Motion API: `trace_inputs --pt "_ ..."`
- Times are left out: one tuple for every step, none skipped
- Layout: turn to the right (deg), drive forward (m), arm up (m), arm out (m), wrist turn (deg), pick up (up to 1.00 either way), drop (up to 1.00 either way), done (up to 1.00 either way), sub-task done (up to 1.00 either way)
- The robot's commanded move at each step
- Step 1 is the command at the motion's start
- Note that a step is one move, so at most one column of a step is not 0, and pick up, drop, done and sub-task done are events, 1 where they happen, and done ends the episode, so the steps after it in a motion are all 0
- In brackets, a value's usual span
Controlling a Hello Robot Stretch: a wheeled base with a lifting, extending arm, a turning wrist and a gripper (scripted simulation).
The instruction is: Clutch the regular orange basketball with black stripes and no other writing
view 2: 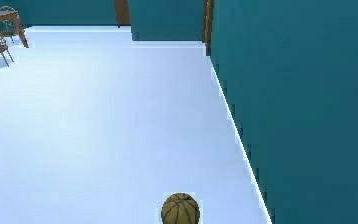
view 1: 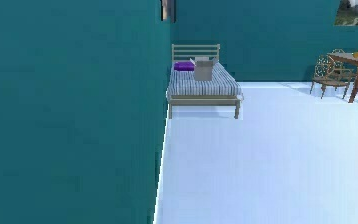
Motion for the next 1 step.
trace_inputs --pt "0.0 0.0 0.0 0.0 0.0 0.0 0.0 1.0 0.0"
